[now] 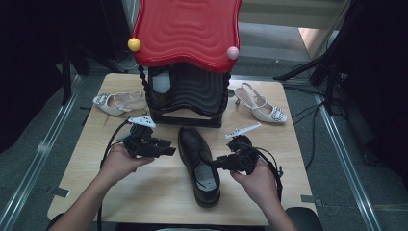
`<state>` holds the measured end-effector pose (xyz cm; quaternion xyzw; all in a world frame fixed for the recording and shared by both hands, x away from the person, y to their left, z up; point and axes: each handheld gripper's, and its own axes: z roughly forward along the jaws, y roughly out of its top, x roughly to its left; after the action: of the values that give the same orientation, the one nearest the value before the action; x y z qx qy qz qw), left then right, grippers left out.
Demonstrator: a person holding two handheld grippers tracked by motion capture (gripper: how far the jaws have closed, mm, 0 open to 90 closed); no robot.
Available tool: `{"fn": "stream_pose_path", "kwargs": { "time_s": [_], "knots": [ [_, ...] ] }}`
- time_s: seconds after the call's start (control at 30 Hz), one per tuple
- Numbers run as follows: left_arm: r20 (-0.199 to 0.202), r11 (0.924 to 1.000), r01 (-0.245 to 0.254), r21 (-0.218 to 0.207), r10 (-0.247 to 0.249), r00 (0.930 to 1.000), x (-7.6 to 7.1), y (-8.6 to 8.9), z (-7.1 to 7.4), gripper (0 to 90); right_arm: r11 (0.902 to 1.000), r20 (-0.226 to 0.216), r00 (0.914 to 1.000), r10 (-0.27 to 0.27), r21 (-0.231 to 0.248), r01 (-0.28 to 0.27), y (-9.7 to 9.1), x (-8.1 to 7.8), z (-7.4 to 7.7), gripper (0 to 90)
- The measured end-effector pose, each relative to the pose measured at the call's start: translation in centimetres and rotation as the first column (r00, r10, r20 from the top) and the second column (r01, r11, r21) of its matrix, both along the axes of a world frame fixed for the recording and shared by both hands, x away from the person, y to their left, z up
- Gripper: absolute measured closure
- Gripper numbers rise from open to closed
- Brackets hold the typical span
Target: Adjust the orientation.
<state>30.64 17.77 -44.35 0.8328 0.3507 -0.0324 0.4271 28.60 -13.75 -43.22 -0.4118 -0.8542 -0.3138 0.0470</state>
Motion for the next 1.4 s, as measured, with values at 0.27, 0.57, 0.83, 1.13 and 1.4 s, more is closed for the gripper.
{"fn": "stream_pose_path", "kwargs": {
  "time_s": [0.27, 0.57, 0.83, 1.13, 1.4],
  "knots": [
    [0.032, 0.9998, -0.017, 0.007, 0.017, 0.9993, 0.4, 0.0, 1.6, 58.5, 0.9959, -0.103, 0.994, -0.035, -0.087, 0.026, 0.6, 0.4, -1.9, 68.8],
    [0.081, 0.9995, -0.032, -0.009, 0.032, 0.9962, 0.9, 0.5, 3.6, 58.2, 0.9835, -0.19, 0.9788, -0.078, -0.175, 0.044, 2.0, 1.5, -3.6, 68.8],
    [0.119, 0.9982, -0.049, -0.034, 0.053, 0.9914, 1.7, 1.3, 5.8, 58.9, 0.9781, -0.231, 0.9658, -0.119, -0.195, 0.074, 2.5, 2.0, -4.0, 65.8],
    [0.162, 0.9986, -0.052, -0.012, 0.053, 0.9854, 2.7, 1.3, 9.1, 63.4, 0.9698, -0.27, 0.9546, -0.127, -0.236, 0.062, 3.0, 2.5, -5.6, 70.9],
    [0.218, 0.998, -0.063, -0.009, 0.063, 0.974, 3.5, 1.6, 12.0, 72.4, 0.9681, -0.247, 0.962, -0.116, -0.245, 0.054, 2.8, 2.4, -5.5, 77.2]
  ]
}}
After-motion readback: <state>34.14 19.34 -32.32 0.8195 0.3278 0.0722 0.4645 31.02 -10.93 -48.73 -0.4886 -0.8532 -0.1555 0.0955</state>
